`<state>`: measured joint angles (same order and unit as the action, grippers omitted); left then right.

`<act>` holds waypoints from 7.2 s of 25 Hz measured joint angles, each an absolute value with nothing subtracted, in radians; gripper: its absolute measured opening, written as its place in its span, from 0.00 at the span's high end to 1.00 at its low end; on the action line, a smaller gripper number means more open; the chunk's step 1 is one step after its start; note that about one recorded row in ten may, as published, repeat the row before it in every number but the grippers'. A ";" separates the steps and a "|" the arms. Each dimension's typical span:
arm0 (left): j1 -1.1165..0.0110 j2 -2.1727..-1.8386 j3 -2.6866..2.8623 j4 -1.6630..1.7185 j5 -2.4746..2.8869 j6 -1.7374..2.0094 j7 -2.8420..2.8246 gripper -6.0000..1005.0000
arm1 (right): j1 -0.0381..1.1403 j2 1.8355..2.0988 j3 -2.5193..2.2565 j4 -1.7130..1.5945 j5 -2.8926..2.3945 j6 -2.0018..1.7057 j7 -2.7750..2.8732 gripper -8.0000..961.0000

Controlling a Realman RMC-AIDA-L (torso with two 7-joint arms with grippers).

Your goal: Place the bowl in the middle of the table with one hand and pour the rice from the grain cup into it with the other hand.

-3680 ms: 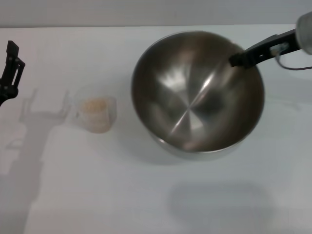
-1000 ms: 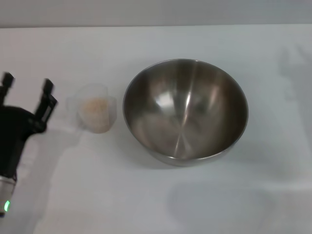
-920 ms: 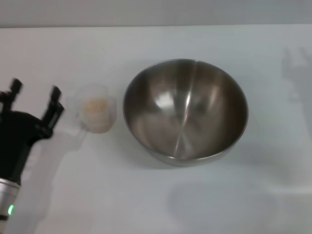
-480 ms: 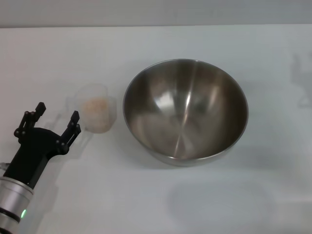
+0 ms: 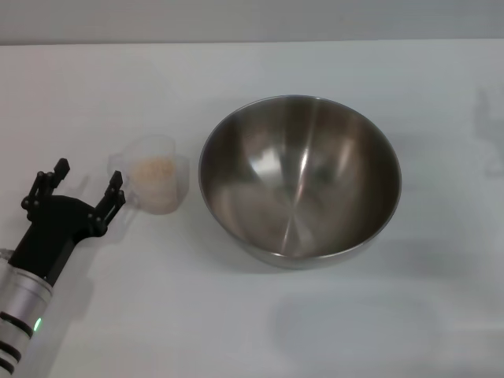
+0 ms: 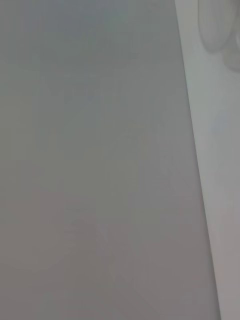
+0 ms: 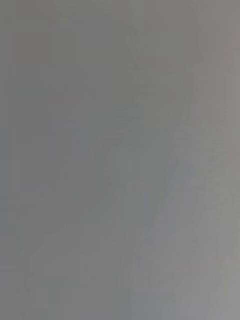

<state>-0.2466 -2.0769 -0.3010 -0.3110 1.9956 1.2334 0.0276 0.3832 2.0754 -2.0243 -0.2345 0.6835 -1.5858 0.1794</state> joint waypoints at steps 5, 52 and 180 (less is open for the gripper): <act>-0.272 -2.077 -0.340 -0.294 1.994 1.194 0.028 0.20 | 0.380 2.075 -2.025 -0.234 0.684 -1.595 0.179 0.56; -0.372 -2.078 -0.436 -0.346 2.000 1.299 0.238 0.96 | 0.395 2.074 -2.014 -0.227 0.692 -1.589 0.179 0.56; -0.193 -2.067 -0.602 -0.323 2.181 1.287 -0.191 0.47 | 0.475 2.059 -1.947 -0.188 0.688 -1.523 0.149 0.56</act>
<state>-0.1930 -2.0669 -0.6023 -0.3229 2.1808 1.2868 -0.1912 0.4748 2.0591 -1.9467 -0.1880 0.6879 -1.5226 0.1491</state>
